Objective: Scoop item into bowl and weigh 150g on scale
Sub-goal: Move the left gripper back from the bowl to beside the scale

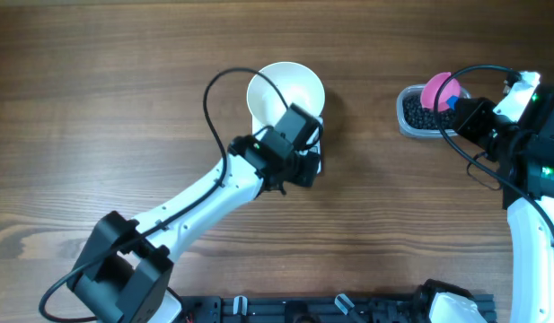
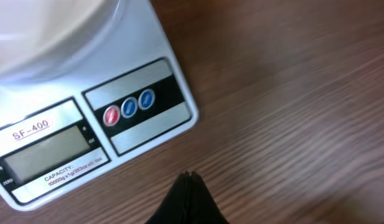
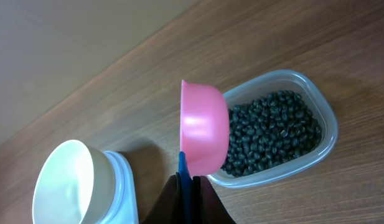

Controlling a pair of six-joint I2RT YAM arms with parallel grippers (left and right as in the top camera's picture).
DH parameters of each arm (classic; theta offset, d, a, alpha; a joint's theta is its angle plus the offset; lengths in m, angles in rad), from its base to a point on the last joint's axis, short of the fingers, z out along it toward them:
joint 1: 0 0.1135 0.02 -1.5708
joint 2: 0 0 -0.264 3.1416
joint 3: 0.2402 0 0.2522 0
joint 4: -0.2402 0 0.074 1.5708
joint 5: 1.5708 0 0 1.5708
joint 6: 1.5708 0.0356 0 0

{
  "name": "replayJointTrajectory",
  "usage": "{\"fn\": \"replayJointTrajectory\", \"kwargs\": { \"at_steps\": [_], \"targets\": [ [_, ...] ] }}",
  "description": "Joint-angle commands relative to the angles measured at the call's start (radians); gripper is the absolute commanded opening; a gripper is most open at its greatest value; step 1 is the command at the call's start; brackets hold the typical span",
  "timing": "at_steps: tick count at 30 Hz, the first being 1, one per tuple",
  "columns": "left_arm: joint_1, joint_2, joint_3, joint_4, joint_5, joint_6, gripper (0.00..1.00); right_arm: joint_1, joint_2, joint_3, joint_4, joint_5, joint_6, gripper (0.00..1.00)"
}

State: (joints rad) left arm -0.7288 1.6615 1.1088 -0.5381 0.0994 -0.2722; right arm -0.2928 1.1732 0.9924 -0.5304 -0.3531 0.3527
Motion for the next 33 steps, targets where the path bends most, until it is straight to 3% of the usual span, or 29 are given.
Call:
{"fn": "replayJointTrajectory", "kwargs": {
  "at_steps": [1, 3, 8, 33],
  "targets": [
    [-0.003, -0.013, -0.08, 0.104, -0.138, 0.05, 0.04, -0.003, 0.003, 0.023, 0.001, 0.024, -0.012, 0.04],
    [0.004, 0.006, -0.115, 0.183, -0.165, 0.115, 0.04, -0.003, 0.003, 0.023, 0.001, 0.024, -0.01, 0.04],
    [0.013, 0.053, -0.14, 0.277, -0.171, 0.12, 0.04, -0.003, 0.003, 0.023, -0.005, 0.024, -0.01, 0.04],
    [0.048, 0.168, -0.14, 0.375, -0.172, 0.108, 0.04, -0.003, 0.003, 0.023, -0.003, 0.024, -0.009, 0.04]
  ]
}}
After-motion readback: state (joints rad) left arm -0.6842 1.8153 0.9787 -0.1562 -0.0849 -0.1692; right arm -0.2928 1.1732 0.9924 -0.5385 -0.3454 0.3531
